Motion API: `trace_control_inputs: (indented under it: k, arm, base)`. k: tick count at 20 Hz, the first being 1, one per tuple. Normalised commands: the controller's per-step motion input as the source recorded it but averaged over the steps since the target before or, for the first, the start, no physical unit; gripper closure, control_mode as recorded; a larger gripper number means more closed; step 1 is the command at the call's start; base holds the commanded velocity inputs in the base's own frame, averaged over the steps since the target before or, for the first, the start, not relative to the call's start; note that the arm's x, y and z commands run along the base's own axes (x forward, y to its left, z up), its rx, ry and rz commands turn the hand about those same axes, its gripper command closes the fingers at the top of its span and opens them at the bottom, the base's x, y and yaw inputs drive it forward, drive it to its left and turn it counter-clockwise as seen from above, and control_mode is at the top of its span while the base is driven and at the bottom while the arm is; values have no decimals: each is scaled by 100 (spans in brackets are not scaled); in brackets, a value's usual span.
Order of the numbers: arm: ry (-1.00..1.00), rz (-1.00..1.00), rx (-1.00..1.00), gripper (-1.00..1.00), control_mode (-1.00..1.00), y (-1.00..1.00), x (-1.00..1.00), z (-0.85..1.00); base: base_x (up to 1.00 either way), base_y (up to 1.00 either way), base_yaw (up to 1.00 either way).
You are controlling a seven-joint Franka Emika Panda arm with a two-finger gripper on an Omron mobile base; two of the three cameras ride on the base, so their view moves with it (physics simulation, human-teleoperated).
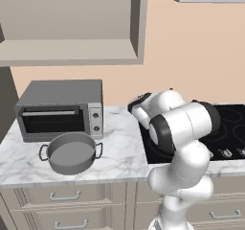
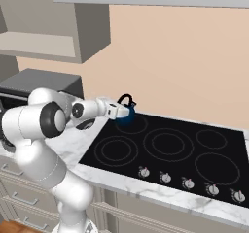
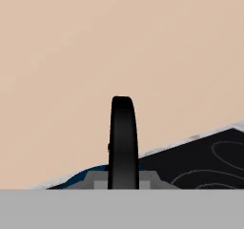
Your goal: Pick the kettle from the cabinet and place it on a stove burner. Then pick the pot from the counter and place it on another stove burner. Finally, turn both burners on.
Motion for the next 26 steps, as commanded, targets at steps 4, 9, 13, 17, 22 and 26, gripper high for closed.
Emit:
trace_control_inputs:
  k: [4, 9, 13, 17, 22, 26]
  arm:
    - [-9, 0, -7, 100, -100, -6, 8, -32]
    - [-13, 0, -5, 100, -100, -4, 7, -38]
    - [-12, 0, -2, 100, -100, -1, 2, -43]
    - [-8, 0, -3, 100, -100, -4, 4, -44]
    - [-8, 0, -4, 100, -100, -3, 9, -41]
    - [-7, 0, -2, 100, -100, -1, 10, -36]
  base:
    - [0, 0, 0]
    - [0, 0, 0]
    - [0, 0, 0]
    - [0, 0, 0]
    - [0, 0, 0]
    - [0, 0, 0]
